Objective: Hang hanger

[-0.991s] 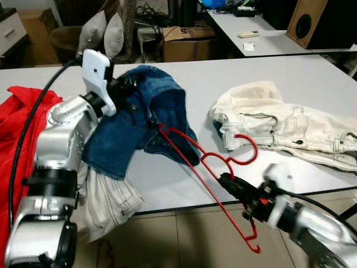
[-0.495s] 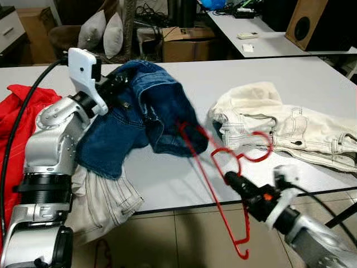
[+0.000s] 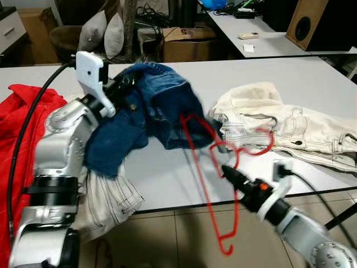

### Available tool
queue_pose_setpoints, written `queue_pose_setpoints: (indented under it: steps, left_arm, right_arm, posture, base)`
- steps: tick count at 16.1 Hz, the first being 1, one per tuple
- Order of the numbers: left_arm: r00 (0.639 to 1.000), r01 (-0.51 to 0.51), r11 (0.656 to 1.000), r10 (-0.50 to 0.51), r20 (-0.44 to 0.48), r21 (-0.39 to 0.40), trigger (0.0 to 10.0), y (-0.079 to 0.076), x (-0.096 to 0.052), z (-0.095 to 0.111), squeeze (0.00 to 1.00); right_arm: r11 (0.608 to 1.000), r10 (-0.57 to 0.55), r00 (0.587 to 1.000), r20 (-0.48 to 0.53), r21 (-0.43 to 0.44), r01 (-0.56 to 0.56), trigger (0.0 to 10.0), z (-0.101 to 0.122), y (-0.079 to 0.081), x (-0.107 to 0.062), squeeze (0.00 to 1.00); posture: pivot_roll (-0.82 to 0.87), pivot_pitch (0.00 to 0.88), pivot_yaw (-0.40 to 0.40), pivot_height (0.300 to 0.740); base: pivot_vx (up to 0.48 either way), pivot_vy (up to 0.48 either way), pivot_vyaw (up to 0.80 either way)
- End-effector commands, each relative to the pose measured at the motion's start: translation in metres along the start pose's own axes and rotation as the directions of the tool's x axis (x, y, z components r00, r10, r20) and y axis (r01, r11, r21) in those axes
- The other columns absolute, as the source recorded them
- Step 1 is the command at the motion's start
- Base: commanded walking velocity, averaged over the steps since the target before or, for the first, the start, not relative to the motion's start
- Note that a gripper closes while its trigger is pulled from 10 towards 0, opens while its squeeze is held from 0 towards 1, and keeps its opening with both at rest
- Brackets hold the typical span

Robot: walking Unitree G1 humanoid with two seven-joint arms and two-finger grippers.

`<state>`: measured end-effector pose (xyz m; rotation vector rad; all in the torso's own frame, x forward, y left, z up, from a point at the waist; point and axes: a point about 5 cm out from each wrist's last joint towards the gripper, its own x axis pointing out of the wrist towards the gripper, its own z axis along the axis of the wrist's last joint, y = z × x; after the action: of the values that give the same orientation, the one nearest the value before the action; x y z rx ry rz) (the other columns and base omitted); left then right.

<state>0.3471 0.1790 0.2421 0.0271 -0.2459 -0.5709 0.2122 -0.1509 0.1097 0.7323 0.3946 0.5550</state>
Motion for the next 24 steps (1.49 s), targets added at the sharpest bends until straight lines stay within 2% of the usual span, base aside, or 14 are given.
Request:
queue_pose_setpoints:
  steps: [1,2,4,8,11,14,16,19,20,21,24]
  left_arm:
    - [0.998,-0.012,1.0,0.01,0.061,0.026,0.0,0.0,0.004,0.013,0.0]
    - [0.997,-0.006,1.0,0.005,0.079,0.016,0.0,-0.002,0.005,0.015,0.0]
    - [0.989,0.07,0.997,-0.066,0.134,-0.025,0.0,-0.01,0.001,0.02,0.0]
    - [0.978,0.148,0.989,-0.143,0.152,-0.026,0.0,-0.018,-0.002,0.023,0.0]
    - [0.974,0.213,0.977,-0.21,0.084,-0.018,0.0,-0.023,-0.007,0.014,0.0]
    - [0.984,0.18,0.982,-0.181,0.003,0.051,0.0,-0.017,-0.013,-0.001,0.0]
    - [0.979,0.204,0.979,-0.204,0.003,0.015,0.0,-0.02,-0.02,-0.004,0.0]
    - [0.974,0.226,0.974,-0.226,-0.028,0.005,0.0,-0.025,-0.029,-0.011,0.0]
    - [0.969,0.24,0.971,-0.237,-0.07,0.023,0.0,-0.027,-0.033,-0.019,0.0]
    - [0.968,0.241,0.97,-0.238,-0.082,0.029,0.0,-0.028,-0.034,-0.021,0.0]
    - [0.957,0.273,0.962,-0.271,-0.107,0.005,0.0,-0.041,-0.038,-0.029,0.0]
  right_arm:
    - [0.999,-0.012,0.999,-0.034,0.05,0.014,10.0,-0.007,-0.001,0.0,0.0]
    - [0.995,-0.037,0.998,-0.041,0.086,0.041,10.0,-0.009,-0.004,0.0,0.0]
    - [0.982,-0.089,0.996,-0.019,0.167,0.091,10.0,-0.009,-0.012,0.005,0.0]
    - [0.939,-0.133,0.99,0.046,0.325,0.111,10.0,0.002,-0.018,0.016,0.0]
    - [0.894,-0.109,0.979,0.17,0.448,0.021,10.0,0.019,-0.018,0.021,0.0]
    - [0.865,-0.079,0.957,0.278,0.496,-0.073,10.0,0.036,-0.016,0.02,0.0]
    - [0.826,-0.121,0.932,0.342,0.555,-0.096,10.0,0.045,-0.02,0.02,0.0]
    - [0.77,-0.143,0.892,0.428,0.615,-0.172,10.0,0.062,-0.022,0.024,0.0]
    - [0.741,-0.167,0.878,0.448,0.645,-0.188,10.0,0.066,-0.023,0.03,0.0]
    - [0.733,-0.183,0.876,0.447,0.656,-0.182,10.0,0.067,-0.024,0.032,0.0]
    - [0.672,-0.267,0.855,0.445,0.722,-0.166,10.0,0.071,-0.029,0.05,0.0]
  posture:
    - [0.02,0.0,0.021,0.74]
    - [0.02,0.0,0.019,0.74]
    - [0.03,0.0,0.022,0.74]
    - [0.04,0.0,0.017,0.74]
    - [0.04,0.0,0.018,0.74]
    - [0.04,0.0,0.018,0.74]
    - [0.03,0.0,0.024,0.74]
    - [0.03,0.0,0.03,0.74]
    - [0.04,0.0,0.029,0.74]
    - [0.04,0.0,0.03,0.74]
    - [0.04,0.0,0.038,0.74]
  base:
    - [0.0,0.0,0.0]
    - [0.0,0.0,0.0]
    - [0.0,0.0,0.0]
    - [0.0,0.0,0.0]
    - [0.0,0.0,0.0]
    - [0.0,0.0,0.0]
    - [0.0,0.0,0.0]
    - [0.0,0.0,0.0]
    - [0.0,0.0,0.0]
    - [0.0,0.0,0.0]
    - [0.0,0.0,0.0]
